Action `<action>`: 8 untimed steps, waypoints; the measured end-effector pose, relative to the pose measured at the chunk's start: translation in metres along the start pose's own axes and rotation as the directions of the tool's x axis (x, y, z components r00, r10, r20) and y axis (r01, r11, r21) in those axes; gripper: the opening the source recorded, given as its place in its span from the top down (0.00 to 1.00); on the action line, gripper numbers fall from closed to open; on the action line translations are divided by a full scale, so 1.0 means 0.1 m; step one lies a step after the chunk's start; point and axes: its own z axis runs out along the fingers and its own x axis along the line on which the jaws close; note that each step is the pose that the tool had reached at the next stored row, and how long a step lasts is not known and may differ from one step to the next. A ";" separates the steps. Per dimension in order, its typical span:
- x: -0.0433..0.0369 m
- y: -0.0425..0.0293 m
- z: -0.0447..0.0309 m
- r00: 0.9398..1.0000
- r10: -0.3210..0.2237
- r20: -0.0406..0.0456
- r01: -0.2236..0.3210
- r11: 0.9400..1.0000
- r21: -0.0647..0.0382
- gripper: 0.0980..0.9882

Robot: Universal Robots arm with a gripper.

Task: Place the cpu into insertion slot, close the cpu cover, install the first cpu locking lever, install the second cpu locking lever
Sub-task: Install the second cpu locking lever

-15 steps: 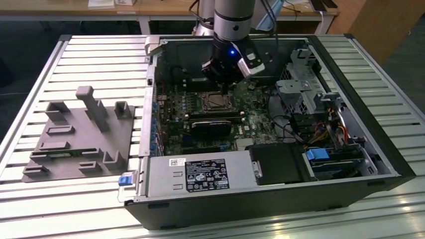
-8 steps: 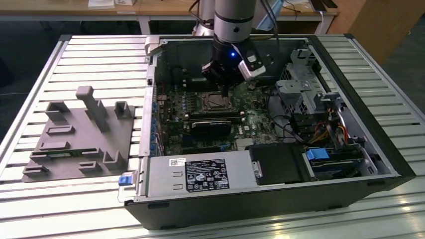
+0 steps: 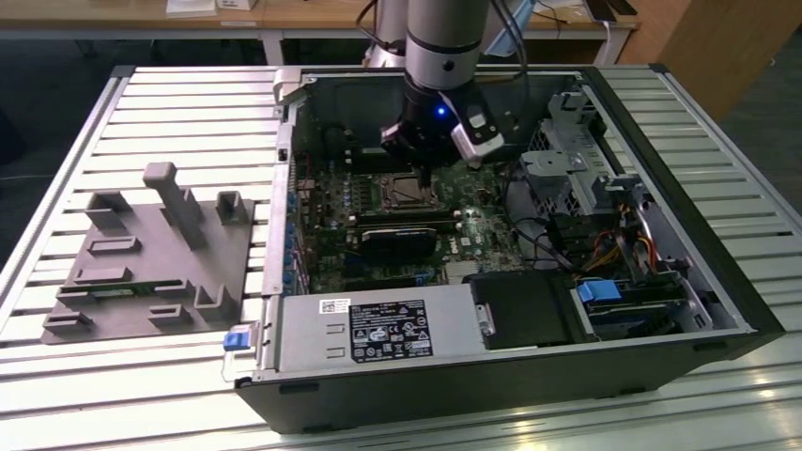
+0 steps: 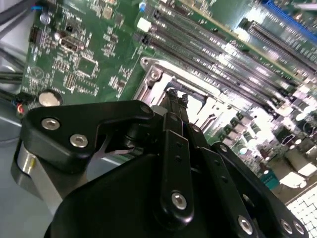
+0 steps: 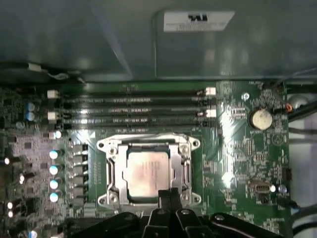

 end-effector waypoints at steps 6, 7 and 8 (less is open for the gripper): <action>-0.001 -0.023 -0.001 1.000 0.000 -0.003 0.000 1.000 -0.015 0.99; -0.001 -0.035 -0.001 1.000 0.000 -0.003 0.000 1.000 -0.015 0.99; -0.002 -0.051 -0.002 1.000 0.000 -0.002 0.000 1.000 -0.015 0.99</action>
